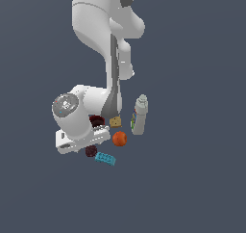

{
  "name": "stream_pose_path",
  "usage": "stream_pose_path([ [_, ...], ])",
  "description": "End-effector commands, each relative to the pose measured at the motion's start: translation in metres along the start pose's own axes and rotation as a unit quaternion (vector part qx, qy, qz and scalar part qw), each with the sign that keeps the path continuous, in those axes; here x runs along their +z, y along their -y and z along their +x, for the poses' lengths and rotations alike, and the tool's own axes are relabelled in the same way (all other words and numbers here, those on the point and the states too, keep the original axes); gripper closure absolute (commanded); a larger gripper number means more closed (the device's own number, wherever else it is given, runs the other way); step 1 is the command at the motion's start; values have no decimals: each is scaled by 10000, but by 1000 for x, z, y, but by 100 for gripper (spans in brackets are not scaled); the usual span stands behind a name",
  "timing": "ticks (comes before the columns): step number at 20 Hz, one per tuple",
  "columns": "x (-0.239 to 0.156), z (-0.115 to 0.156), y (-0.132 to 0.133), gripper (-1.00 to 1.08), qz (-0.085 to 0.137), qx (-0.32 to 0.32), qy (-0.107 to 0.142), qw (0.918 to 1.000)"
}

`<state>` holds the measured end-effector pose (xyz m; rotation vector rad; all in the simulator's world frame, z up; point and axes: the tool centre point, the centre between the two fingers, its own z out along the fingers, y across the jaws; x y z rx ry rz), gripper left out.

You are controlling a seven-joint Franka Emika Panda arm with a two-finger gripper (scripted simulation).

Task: Pick up a designated object from a clutter of objects.

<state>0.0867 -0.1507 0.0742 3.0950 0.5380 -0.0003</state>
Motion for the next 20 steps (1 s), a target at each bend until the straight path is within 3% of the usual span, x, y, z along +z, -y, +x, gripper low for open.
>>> stream_pose_path([
  [1, 9, -1, 0, -92, 3, -2, 5, 10000],
  [12, 46, 0, 0, -92, 1, -13, -1, 10000],
  [13, 46, 0, 0, 108, 1, -13, -1, 10000],
  [20, 46, 0, 0, 108, 1, -13, -1, 10000],
])
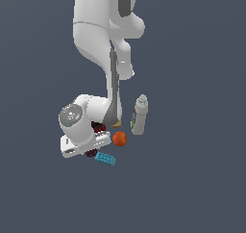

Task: Pick up a designated object from a clutter of objects.

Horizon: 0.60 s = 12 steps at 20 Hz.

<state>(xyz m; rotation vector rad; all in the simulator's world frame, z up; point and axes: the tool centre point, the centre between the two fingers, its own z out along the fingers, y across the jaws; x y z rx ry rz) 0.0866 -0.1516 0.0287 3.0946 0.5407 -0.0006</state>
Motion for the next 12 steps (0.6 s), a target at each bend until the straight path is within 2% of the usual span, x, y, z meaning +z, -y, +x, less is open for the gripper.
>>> stream_pose_path([
  [1, 0, 0, 0, 108, 1, -4, -2, 10000],
  [7, -5, 0, 0, 108, 0, -2, -1, 10000],
  [12, -25, 0, 1, 108, 0, -2, -1, 10000],
])
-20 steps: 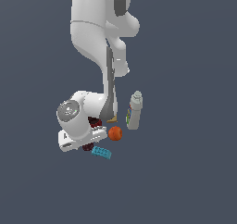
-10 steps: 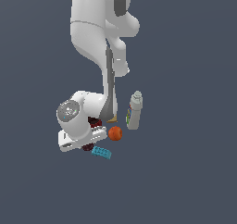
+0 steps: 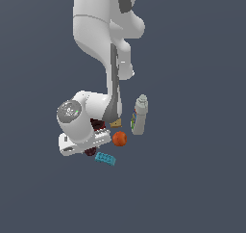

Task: Pick up a designated object from a clutter of objects.

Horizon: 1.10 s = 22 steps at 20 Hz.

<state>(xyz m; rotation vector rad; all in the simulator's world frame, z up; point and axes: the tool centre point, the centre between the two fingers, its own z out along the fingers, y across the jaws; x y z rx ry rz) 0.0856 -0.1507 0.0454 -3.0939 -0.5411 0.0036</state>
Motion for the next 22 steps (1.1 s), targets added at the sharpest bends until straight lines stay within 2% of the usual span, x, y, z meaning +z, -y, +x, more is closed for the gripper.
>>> stream_pose_path([
  [1, -14, 0, 0, 108, -6, 0, -9, 10000],
  [8, -74, 0, 2, 108, -6, 0, -9, 10000],
  [22, -239, 2, 6, 108, -6, -3, -10, 10000],
])
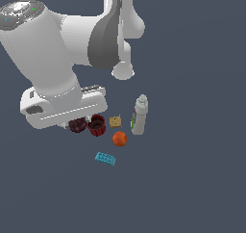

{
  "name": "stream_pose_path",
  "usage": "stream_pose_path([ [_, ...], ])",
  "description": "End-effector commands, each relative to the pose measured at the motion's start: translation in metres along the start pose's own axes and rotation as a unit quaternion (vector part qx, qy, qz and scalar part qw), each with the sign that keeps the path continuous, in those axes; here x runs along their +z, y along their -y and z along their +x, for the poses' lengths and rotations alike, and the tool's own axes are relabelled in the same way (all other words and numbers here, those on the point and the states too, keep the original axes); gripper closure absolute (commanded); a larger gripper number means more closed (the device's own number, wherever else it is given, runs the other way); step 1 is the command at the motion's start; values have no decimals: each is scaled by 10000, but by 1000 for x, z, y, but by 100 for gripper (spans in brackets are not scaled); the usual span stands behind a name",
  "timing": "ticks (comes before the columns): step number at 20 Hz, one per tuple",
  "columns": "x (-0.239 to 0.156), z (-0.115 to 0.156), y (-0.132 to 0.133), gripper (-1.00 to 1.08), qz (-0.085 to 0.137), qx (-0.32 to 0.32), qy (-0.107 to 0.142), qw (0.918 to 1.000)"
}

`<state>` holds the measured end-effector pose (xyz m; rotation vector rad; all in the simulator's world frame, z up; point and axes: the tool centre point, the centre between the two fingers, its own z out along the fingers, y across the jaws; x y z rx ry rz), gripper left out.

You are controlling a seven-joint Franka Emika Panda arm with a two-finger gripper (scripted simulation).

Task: Pick up a designated object from a clutter of objects.

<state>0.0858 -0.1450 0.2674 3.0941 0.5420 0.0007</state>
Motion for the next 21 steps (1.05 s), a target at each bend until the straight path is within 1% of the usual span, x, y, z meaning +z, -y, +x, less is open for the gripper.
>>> stream_pose_path([
  [1, -27, 0, 1, 108, 1, 0, 2, 10000],
  [6, -67, 2, 1, 108, 1, 0, 2, 10000],
  [11, -91, 4, 0, 108, 1, 0, 2, 10000],
  [16, -101, 5, 0, 108, 1, 0, 2, 10000],
  [21, -100, 6, -1, 108, 1, 0, 2, 10000],
])
